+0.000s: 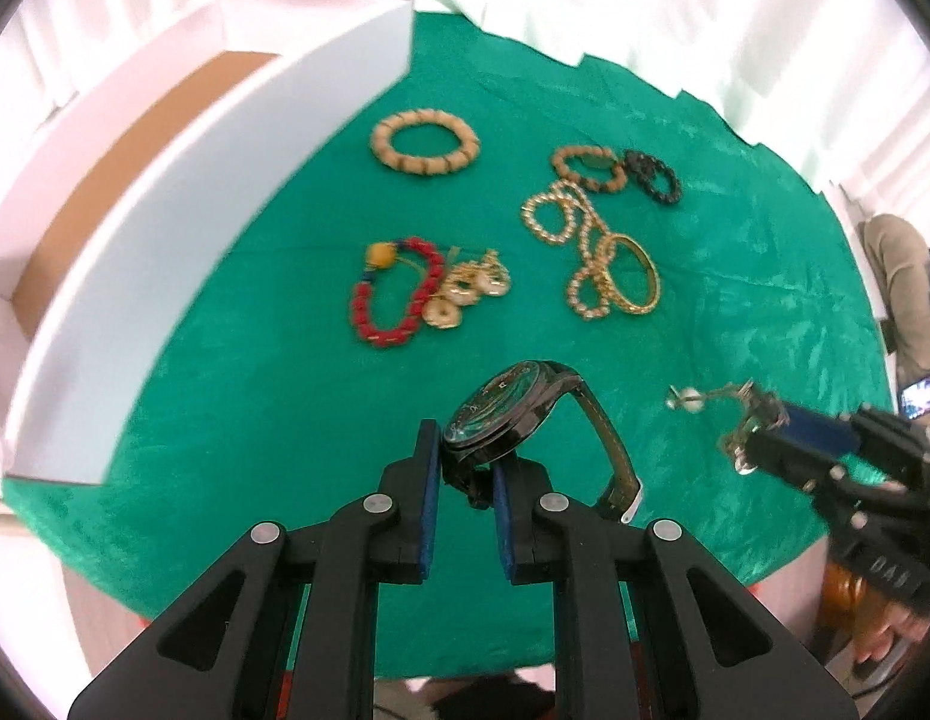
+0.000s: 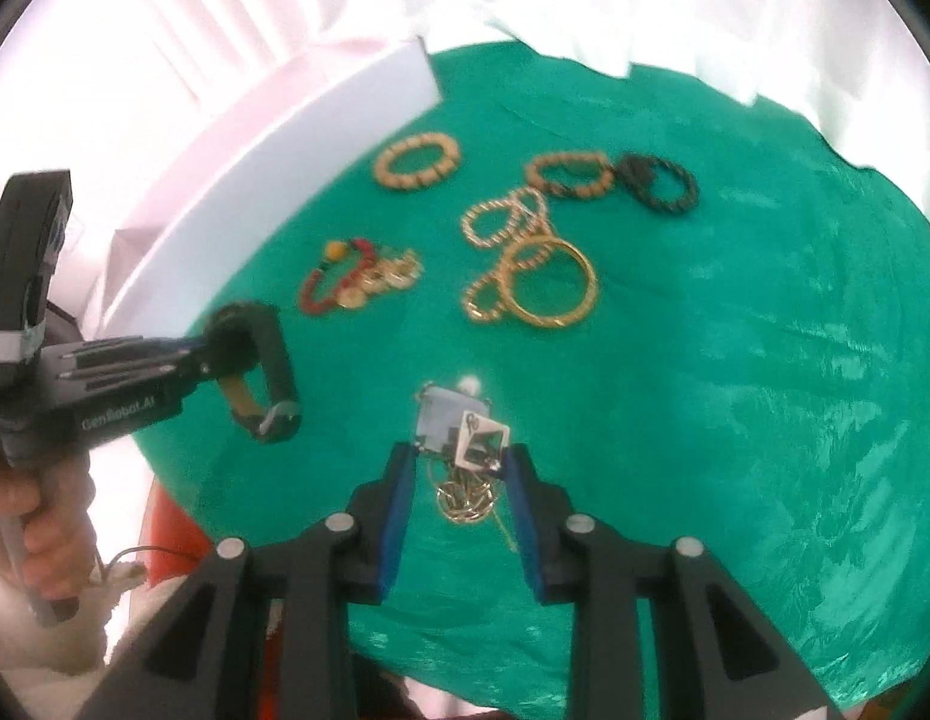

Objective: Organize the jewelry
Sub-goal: 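Carry watch and earrings into the white box and open both grippers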

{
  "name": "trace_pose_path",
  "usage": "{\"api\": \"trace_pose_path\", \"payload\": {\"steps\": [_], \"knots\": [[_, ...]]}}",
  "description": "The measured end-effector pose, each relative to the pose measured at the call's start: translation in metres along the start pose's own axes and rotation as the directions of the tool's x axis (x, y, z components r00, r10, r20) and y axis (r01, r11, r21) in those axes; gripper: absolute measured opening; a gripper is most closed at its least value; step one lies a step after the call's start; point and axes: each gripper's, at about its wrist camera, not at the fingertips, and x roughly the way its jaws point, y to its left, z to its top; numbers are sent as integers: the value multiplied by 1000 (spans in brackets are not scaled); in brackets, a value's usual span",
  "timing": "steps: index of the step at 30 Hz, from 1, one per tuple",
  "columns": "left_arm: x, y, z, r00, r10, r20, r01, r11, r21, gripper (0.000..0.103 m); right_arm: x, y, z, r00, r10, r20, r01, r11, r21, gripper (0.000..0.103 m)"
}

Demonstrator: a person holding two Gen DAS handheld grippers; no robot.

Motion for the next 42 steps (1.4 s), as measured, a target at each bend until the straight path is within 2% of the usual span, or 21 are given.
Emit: {"api": "trace_pose_path", "payload": {"steps": [7, 13, 17, 22, 24, 28, 32, 35, 37, 42], "knots": [[-41, 38, -6, 998, 25, 63, -22, 999, -48, 14, -10, 43, 16, 998, 57, 23, -55, 995, -79, 31], [-91, 92, 4, 993, 21, 116, -6, 992, -129, 14, -14, 92, 56, 990, 135, 39, -128, 980, -155, 31], [-115, 139, 20, 983, 96, 158, -61, 975, -213, 14, -22, 139, 96, 981, 181, 73, -161, 961, -227, 31], [-124, 193, 43, 966, 188, 180, -123, 939, -320, 14, -15, 199, 152, 967, 232, 102, -193, 935, -299, 31], [-123, 212, 54, 954, 235, 187, -155, 919, -363, 14, -4, 223, 175, 965, 237, 109, -190, 926, -326, 31], [-110, 241, 70, 951, 249, 182, -156, 897, -412, 14, 30, 259, 208, 964, 247, 97, -199, 914, -352, 31], [-82, 259, 87, 948, 269, 170, -176, 889, -422, 14, 80, 289, 232, 971, 230, 71, -186, 903, -387, 31], [-56, 271, 95, 946, 283, 157, -191, 880, -435, 14, 110, 297, 242, 972, 225, 67, -183, 905, -384, 31], [-37, 280, 97, 951, 275, 141, -188, 876, -444, 14, 129, 298, 248, 973, 225, 57, -189, 909, -371, 31], [-9, 286, 100, 950, 281, 133, -195, 872, -448, 14, 157, 297, 252, 980, 194, 53, -160, 913, -375, 31]]}}
